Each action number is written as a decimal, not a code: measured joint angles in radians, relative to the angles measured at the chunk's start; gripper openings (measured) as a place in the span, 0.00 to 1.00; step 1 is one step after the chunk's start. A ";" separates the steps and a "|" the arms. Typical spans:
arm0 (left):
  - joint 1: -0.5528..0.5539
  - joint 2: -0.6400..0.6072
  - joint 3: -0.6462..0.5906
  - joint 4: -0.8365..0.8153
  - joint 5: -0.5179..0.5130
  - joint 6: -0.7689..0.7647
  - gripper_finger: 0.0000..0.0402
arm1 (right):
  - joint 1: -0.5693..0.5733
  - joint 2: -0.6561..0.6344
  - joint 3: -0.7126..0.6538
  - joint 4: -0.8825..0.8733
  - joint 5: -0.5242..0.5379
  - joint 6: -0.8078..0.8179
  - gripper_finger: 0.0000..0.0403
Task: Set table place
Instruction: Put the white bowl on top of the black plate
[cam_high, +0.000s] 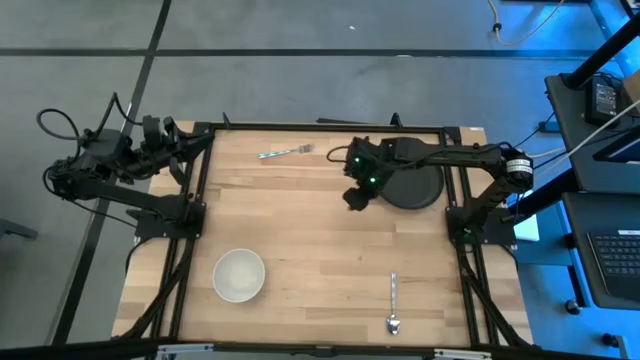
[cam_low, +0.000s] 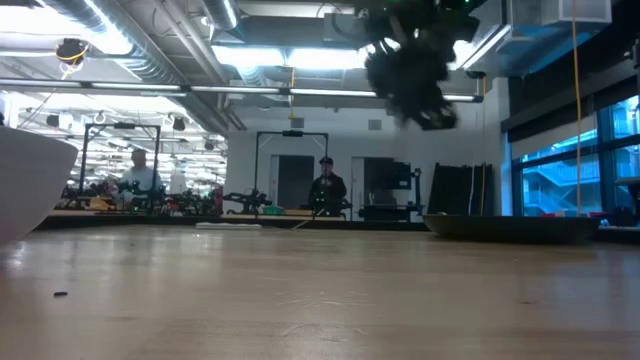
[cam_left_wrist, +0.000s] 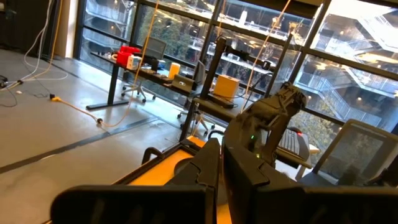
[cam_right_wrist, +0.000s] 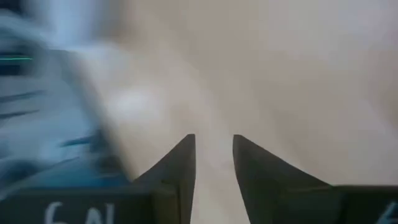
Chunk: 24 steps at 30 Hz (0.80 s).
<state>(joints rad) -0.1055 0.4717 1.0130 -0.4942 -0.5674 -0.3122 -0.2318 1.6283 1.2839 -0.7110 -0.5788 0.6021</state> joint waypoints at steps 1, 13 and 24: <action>0.000 0.000 0.000 0.000 0.000 0.000 0.03 | 0.007 0.000 0.000 0.074 -0.047 0.021 0.27; 0.000 0.000 0.000 0.000 -0.006 -0.001 0.03 | 0.155 0.027 0.000 0.524 -0.122 0.206 0.27; 0.000 0.057 0.000 -0.007 0.178 -0.209 0.03 | 0.218 0.182 0.188 0.641 -0.162 0.157 0.27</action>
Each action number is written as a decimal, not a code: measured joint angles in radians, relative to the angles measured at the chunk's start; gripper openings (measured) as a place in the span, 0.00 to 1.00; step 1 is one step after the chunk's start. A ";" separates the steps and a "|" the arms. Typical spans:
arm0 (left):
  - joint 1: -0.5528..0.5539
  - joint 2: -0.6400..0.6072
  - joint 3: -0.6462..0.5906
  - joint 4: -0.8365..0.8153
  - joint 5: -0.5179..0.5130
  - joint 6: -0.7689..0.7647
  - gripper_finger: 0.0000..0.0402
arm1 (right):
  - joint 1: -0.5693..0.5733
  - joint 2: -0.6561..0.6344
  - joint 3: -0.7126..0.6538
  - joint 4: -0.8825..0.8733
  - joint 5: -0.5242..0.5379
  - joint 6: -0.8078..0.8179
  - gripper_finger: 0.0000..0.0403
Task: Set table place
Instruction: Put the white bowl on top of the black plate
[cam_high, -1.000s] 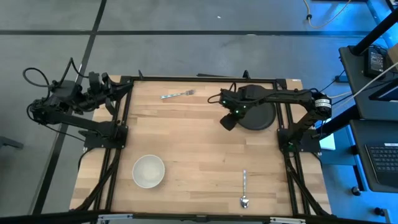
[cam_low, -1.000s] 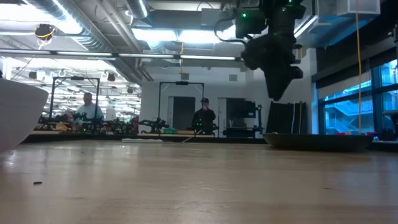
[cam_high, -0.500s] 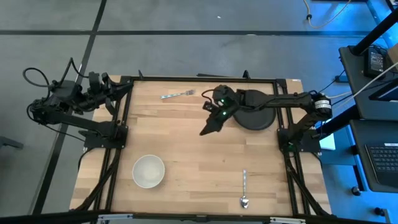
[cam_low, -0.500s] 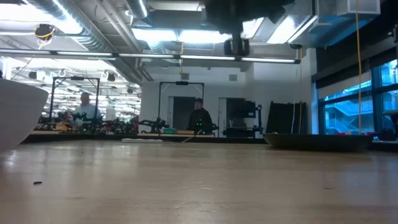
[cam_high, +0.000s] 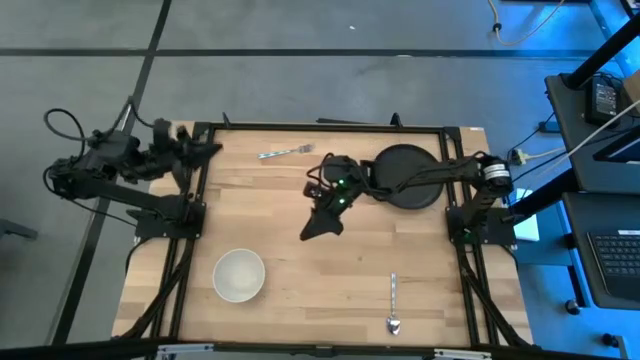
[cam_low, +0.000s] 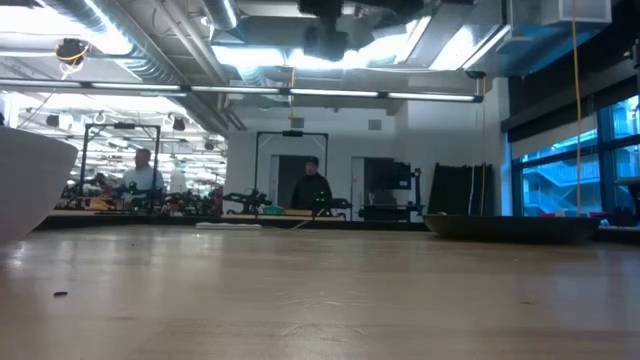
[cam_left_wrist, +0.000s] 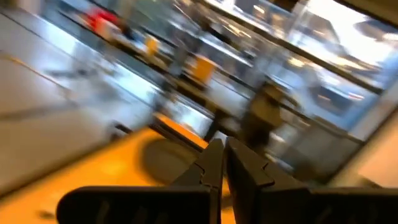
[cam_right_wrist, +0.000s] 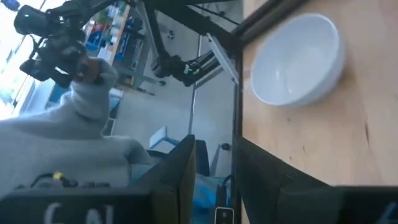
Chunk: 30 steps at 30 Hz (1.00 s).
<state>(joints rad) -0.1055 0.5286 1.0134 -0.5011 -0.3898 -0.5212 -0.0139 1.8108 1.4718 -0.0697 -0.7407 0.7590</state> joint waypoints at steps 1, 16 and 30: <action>-0.001 0.020 0.001 -0.006 0.056 -0.029 0.03 | 0.000 0.008 0.029 -0.016 -0.010 -0.020 0.27; -0.075 0.360 -0.001 -0.461 0.554 -0.144 0.03 | -0.009 0.009 0.212 -0.101 -0.310 -0.109 0.27; -0.163 0.646 -0.001 -0.583 0.488 0.041 0.03 | -0.016 0.009 0.212 -0.171 -0.308 -0.116 0.27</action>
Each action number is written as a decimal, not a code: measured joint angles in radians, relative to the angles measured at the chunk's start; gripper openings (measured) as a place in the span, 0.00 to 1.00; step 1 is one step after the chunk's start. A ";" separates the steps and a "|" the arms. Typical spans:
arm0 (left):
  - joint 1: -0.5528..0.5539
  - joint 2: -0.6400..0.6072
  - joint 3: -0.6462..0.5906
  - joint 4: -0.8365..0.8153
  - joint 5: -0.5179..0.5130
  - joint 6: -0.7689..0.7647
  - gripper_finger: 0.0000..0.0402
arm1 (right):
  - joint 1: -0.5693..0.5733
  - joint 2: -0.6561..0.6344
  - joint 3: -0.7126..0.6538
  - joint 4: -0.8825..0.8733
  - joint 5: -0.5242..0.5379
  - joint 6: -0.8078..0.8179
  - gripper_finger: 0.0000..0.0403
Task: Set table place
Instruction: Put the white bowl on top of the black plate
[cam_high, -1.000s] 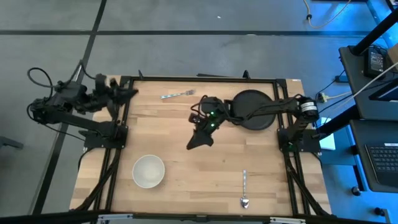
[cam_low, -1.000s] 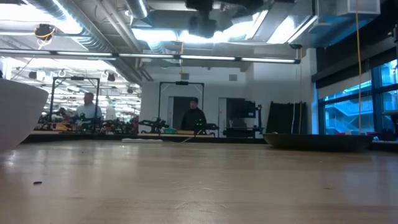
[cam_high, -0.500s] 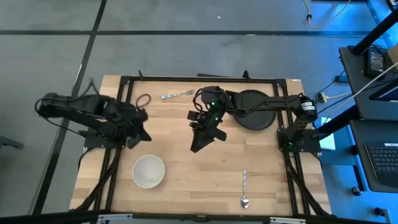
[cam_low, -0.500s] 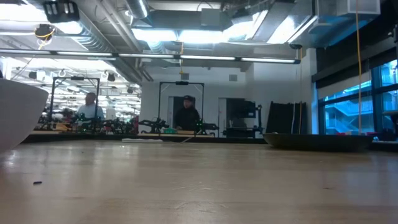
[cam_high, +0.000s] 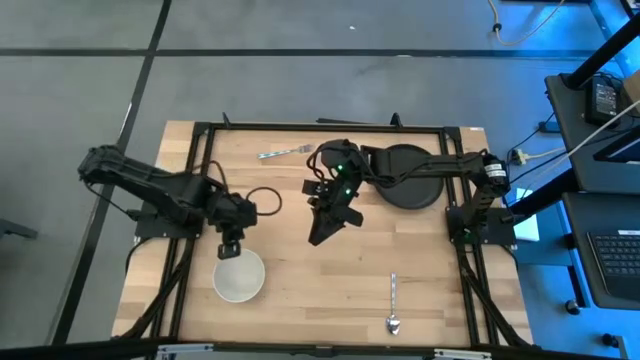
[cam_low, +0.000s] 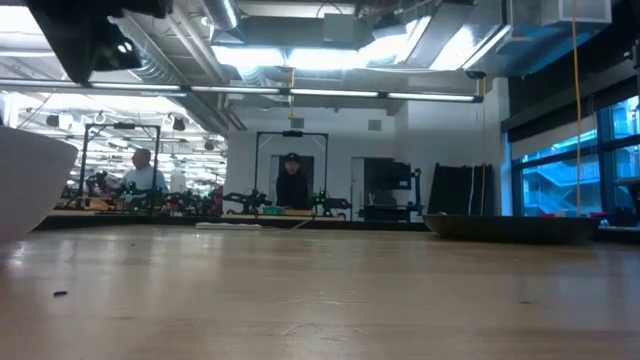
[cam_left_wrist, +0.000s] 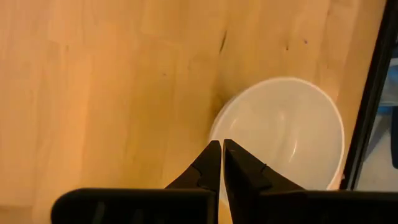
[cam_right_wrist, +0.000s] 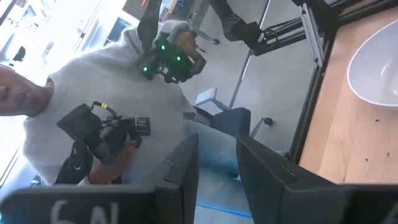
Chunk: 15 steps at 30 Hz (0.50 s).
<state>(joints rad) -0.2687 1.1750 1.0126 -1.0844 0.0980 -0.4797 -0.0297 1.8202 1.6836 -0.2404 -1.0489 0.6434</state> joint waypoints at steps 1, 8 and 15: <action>0.000 0.014 0.000 0.011 0.007 0.005 0.03 | -0.002 0.000 0.000 -0.002 0.000 0.000 0.27; -0.009 0.100 0.000 0.017 0.085 0.022 0.03 | -0.008 0.000 0.000 -0.013 0.000 -0.002 0.27; -0.043 0.168 -0.037 0.072 0.100 0.046 0.03 | -0.009 0.000 0.000 -0.023 0.000 -0.024 0.27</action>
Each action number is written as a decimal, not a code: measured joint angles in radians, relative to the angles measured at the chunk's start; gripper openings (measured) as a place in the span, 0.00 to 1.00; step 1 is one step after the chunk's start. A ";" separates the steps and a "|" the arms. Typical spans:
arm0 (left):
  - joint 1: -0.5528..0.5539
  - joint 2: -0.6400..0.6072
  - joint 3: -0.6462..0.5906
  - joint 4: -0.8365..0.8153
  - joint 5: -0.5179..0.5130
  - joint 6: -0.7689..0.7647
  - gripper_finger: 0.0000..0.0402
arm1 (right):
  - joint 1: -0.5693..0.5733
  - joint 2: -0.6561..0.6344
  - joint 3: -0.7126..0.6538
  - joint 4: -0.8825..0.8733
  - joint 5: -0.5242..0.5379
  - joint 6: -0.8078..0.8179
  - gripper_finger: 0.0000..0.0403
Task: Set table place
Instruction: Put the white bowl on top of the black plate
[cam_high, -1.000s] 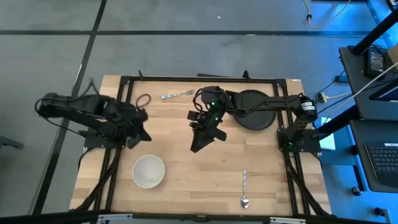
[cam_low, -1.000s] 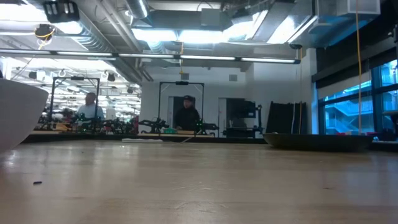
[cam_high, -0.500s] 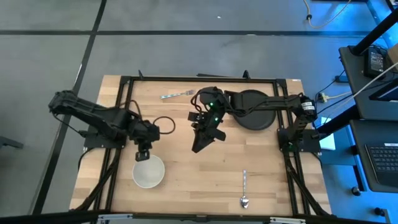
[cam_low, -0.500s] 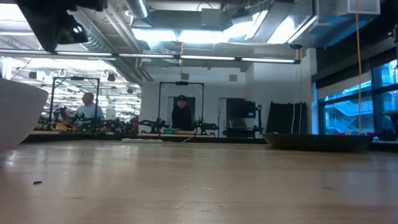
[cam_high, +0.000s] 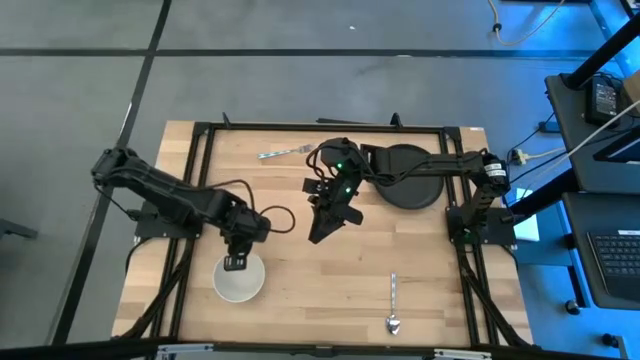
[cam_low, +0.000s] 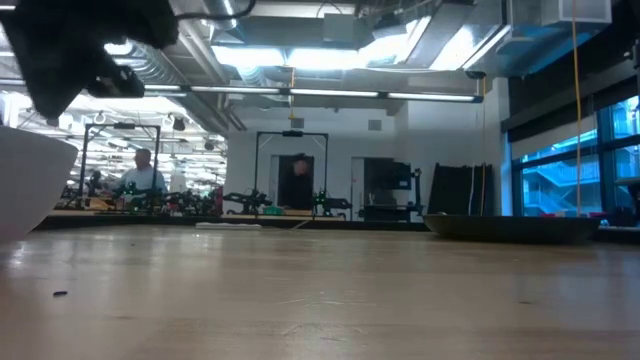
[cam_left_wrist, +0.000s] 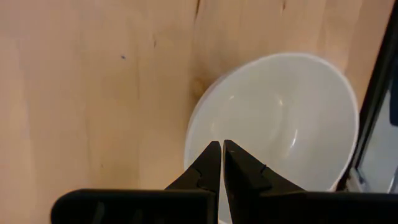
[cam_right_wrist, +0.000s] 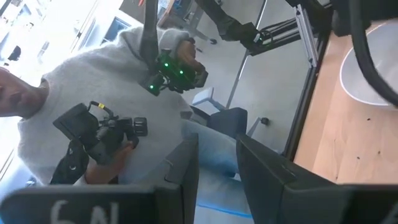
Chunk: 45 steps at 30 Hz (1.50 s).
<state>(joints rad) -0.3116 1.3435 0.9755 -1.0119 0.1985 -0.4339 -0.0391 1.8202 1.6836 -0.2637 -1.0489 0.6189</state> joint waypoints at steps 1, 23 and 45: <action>-0.007 0.007 -0.006 0.008 -0.002 0.000 0.03 | 0.000 0.000 0.000 -0.003 0.000 0.000 0.27; -0.002 0.020 -0.013 0.003 -0.124 -0.029 0.18 | -0.002 0.000 0.000 -0.011 0.001 0.005 0.27; -0.058 0.032 -0.078 0.013 -0.142 -0.005 0.22 | -0.003 0.000 0.000 -0.015 0.009 -0.003 0.27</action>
<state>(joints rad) -0.3701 1.3758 0.8974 -0.9987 0.0567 -0.4393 -0.0422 1.8202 1.6833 -0.2783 -1.0397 0.6163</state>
